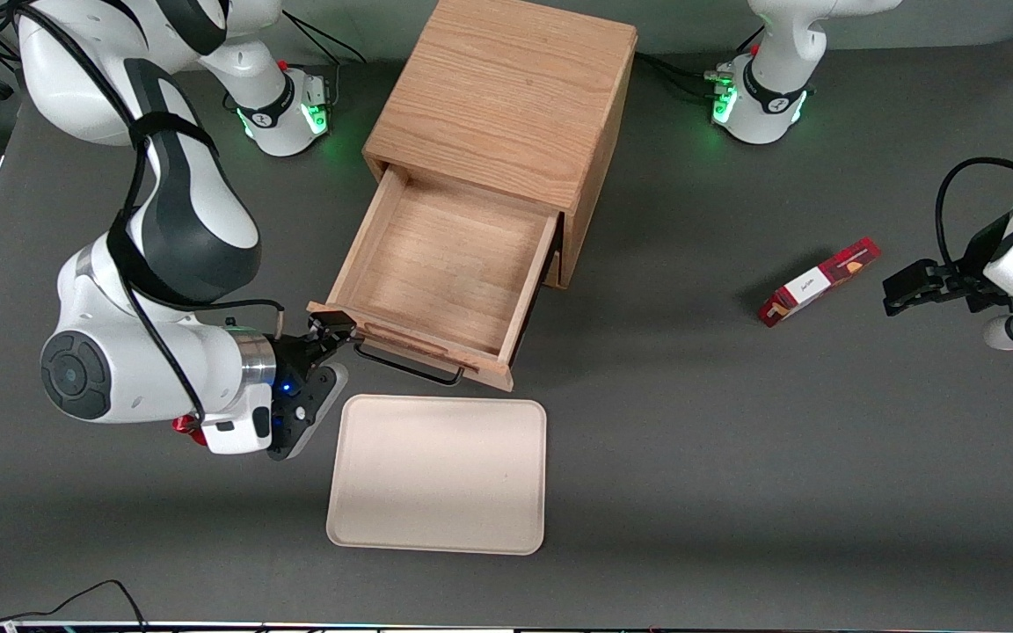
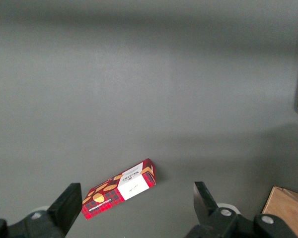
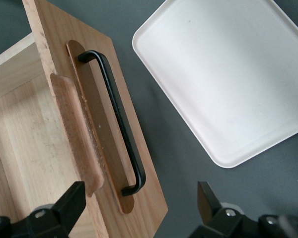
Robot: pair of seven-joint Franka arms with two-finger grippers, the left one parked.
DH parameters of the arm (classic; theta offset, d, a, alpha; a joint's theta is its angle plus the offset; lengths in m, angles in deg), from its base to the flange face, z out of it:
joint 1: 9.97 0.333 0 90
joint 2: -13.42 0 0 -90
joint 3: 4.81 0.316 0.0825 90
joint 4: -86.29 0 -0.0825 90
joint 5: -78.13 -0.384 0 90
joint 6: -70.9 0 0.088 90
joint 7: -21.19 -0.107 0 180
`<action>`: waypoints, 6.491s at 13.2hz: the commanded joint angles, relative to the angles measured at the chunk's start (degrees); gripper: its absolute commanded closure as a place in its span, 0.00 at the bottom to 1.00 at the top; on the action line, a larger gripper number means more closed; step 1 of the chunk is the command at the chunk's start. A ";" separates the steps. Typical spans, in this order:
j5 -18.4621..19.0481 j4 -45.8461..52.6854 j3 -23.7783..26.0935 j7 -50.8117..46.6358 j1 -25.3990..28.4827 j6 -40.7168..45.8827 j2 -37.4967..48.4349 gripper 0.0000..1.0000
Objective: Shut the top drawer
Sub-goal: 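Move the right gripper toward the front panel of the open drawer, then press the right gripper against the drawer front beside the black handle, then push the drawer front with the right gripper into the cabinet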
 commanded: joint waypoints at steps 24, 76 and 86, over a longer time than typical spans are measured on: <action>0.97 1.83 -0.08 -1.29 4.00 -5.94 -8.06 0.00; -1.14 -38.77 13.20 -3.22 3.56 -15.43 16.55 0.00; -2.90 -43.43 15.74 -3.84 3.47 -16.66 19.27 0.00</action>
